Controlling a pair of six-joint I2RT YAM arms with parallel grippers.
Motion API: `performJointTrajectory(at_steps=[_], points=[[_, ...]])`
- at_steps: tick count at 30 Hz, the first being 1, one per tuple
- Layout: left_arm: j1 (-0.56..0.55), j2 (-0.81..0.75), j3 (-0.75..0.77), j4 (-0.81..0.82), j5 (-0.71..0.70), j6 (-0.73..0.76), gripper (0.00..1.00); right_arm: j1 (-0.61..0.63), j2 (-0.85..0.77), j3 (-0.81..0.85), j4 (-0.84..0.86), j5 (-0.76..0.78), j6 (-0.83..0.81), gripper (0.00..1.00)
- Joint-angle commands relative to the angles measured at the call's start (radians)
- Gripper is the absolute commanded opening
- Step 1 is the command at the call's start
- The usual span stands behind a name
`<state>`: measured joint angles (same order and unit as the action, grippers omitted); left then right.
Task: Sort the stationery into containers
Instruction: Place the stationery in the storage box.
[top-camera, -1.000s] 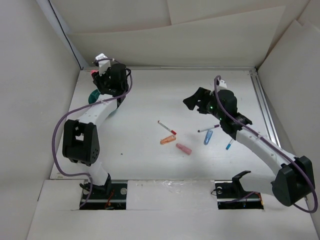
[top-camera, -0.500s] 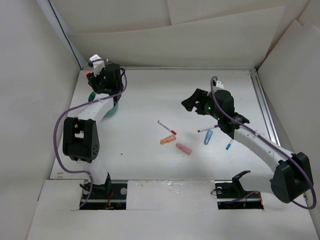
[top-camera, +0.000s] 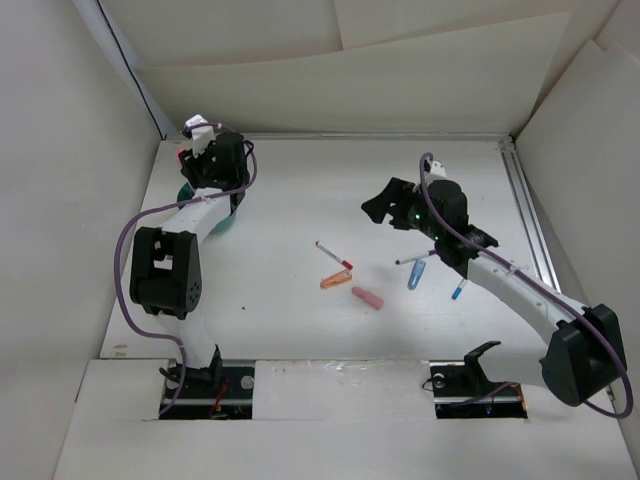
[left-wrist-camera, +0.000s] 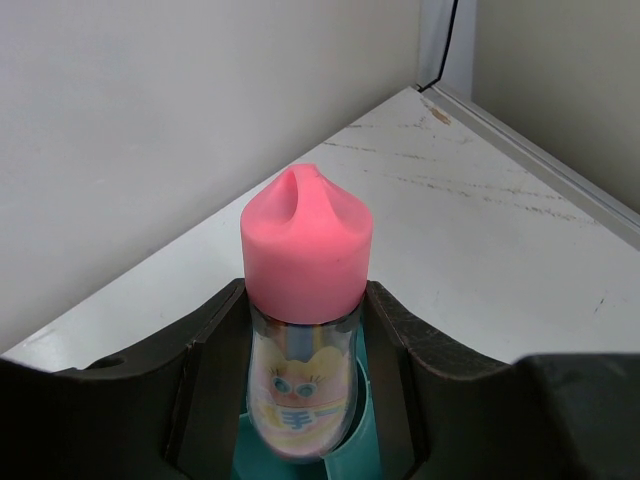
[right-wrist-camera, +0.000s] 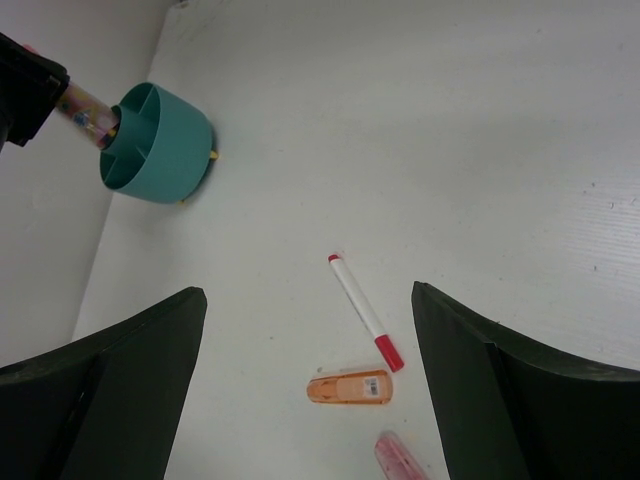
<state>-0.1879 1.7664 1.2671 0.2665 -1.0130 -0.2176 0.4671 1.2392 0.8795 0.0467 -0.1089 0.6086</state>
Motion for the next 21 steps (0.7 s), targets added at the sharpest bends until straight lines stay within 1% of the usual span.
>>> performJointTrajectory(at_steps=[1,4,5,9,12,14,21], points=[[0.002,-0.013,0.006,0.057,-0.013,0.003,0.08,0.018,0.011,0.016,0.064,-0.006,-0.018,0.9],[0.002,-0.013,-0.005,0.066,-0.013,0.003,0.11,0.018,0.011,0.026,0.064,-0.006,-0.018,0.9],[0.002,-0.013,-0.005,0.066,-0.022,0.003,0.14,0.018,0.011,0.026,0.064,-0.006,-0.018,0.9],[0.002,-0.013,-0.014,0.077,-0.022,0.012,0.24,0.018,0.02,0.026,0.064,-0.006,-0.018,0.9],[0.002,-0.013,-0.014,0.077,-0.022,0.012,0.3,0.027,0.02,0.026,0.064,-0.006,-0.018,0.9],[0.002,-0.013,-0.014,0.077,-0.022,0.012,0.33,0.027,0.02,0.026,0.064,-0.006,-0.018,0.9],[0.002,-0.022,-0.014,0.077,-0.032,0.012,0.36,0.027,0.02,0.026,0.064,-0.015,-0.018,0.9]])
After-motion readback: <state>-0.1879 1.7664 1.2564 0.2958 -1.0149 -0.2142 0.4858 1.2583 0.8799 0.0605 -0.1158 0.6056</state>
